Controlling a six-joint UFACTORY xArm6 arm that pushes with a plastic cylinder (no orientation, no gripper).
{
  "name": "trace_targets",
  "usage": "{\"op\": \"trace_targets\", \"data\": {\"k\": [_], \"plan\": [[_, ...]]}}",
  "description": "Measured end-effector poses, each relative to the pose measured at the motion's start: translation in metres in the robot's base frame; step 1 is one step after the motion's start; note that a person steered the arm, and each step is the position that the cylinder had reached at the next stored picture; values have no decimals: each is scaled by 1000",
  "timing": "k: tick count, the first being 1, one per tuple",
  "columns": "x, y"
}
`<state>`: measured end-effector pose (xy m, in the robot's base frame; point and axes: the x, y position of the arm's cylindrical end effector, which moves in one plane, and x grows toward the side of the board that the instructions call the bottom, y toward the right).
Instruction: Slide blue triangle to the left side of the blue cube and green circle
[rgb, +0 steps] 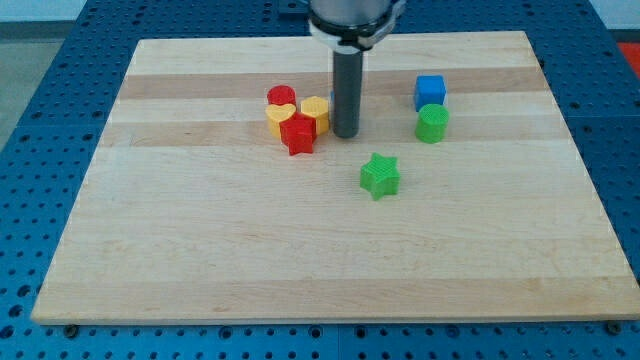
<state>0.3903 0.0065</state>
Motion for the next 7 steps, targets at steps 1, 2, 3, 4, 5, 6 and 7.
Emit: {"op": "trace_targets", "data": {"k": [1,2,3,4,5,6,7], "plan": [[0,-6],[-10,-4],[-41,-1],[-78,2],[-105,8],[-129,8],[-159,3]]}}
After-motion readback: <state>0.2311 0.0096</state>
